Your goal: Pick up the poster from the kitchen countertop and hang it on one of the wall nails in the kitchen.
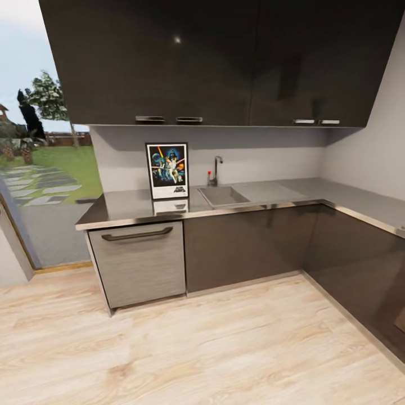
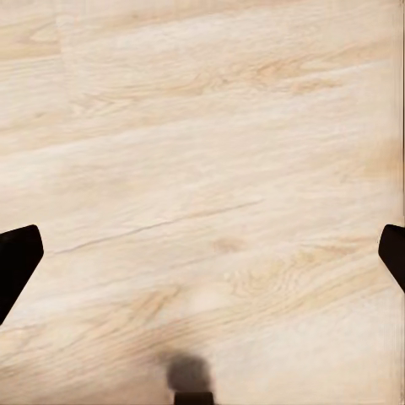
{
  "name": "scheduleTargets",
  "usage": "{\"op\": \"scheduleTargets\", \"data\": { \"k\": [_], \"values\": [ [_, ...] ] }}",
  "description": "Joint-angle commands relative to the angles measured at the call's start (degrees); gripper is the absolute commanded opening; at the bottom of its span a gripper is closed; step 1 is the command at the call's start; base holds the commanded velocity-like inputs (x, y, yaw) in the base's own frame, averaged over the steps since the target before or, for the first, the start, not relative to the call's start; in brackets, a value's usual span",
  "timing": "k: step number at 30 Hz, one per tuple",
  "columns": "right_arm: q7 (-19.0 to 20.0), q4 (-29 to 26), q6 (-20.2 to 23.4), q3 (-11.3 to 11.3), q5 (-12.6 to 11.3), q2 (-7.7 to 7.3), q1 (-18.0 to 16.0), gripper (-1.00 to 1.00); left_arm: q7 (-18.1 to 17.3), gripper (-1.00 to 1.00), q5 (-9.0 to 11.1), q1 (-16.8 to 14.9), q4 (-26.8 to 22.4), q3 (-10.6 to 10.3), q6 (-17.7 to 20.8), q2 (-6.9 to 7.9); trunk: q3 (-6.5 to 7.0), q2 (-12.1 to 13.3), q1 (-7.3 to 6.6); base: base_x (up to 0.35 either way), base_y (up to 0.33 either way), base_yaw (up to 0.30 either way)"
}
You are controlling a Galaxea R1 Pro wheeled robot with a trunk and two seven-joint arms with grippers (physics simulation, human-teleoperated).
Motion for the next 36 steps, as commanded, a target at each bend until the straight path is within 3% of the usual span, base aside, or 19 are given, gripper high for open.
{"op": "scheduleTargets", "data": {
  "k": [1, 14, 25, 36],
  "values": [
    [0.0, 0.0, -0.2, 0.1, 0.0, -0.02, 0.0, 1.00, 0.0, 1.00, 0.0, 0.0, -0.1, 0.0, -0.1, -0.02, -0.05, 0.0, 0.01, 0.138, -0.322, 0.180],
    [-0.1, 0.0, -0.2, 0.1, 0.1, -0.02, 0.0, 1.00, 0.0, 1.00, 0.0, 0.0, 0.0, 0.0, -0.1, 0.05, -0.05, 0.0, 0.01, 0.072, -0.285, 0.270],
    [-0.1, 0.0, -0.1, 0.1, 0.1, -0.02, 0.0, 1.00, 0.0, 1.00, 0.0, 0.0, 0.0, 0.1, -0.2, 0.06, -0.05, 0.0, 0.01, 0.003, -0.031, 0.272],
    [0.0, 0.1, -0.1, 0.1, 0.1, -0.09, 0.0, 1.00, 0.0, 1.00, 0.0, 0.0, 0.0, 0.2, -0.1, 0.06, -0.05, 0.0, 0.01, 0.128, 0.038, 0.050]
  ]
}}
